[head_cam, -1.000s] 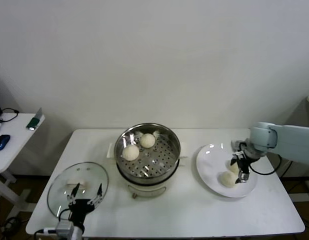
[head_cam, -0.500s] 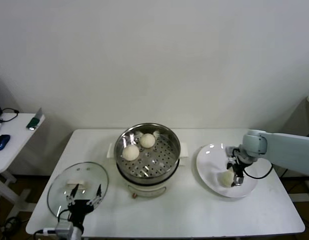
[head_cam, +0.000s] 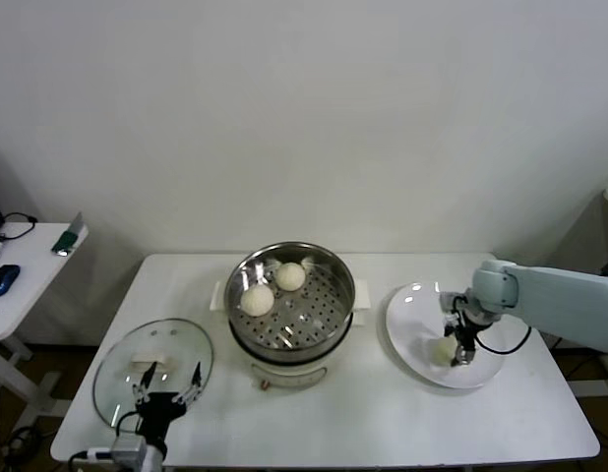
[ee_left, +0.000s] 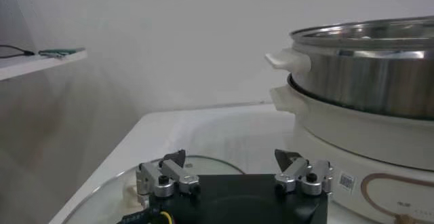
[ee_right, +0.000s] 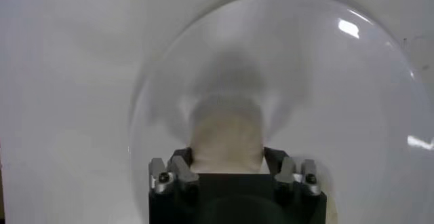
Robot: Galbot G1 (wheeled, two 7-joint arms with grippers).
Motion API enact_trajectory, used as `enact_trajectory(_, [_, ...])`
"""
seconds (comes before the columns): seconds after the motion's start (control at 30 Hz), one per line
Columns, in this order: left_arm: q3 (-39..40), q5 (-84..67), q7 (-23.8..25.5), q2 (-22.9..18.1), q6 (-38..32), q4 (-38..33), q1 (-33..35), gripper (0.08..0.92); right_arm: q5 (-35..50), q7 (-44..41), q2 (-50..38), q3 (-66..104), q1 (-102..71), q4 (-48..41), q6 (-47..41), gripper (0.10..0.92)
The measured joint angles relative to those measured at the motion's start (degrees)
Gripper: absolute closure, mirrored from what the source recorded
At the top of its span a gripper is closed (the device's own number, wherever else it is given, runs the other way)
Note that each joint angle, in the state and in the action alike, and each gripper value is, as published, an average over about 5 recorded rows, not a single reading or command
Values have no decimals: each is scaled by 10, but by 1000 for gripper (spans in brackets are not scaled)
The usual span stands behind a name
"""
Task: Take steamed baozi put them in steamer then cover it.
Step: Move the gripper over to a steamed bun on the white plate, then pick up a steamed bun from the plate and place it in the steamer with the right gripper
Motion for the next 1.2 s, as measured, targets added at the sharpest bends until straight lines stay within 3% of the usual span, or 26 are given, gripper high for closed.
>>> enact_trajectory(0.33, [0, 2, 0, 0, 0, 0, -1, 177, -45, -35, 3, -10, 53, 13, 38, 388])
enact_trajectory(0.7, [-2, 7, 0, 6, 1, 0, 0, 177, -66, -89, 60, -52, 244, 49, 168, 367])
enact_trajectory(1.2, [-7, 9, 0, 4, 1, -9, 6, 177, -109, -93, 179, -13, 371, 191, 289, 372])
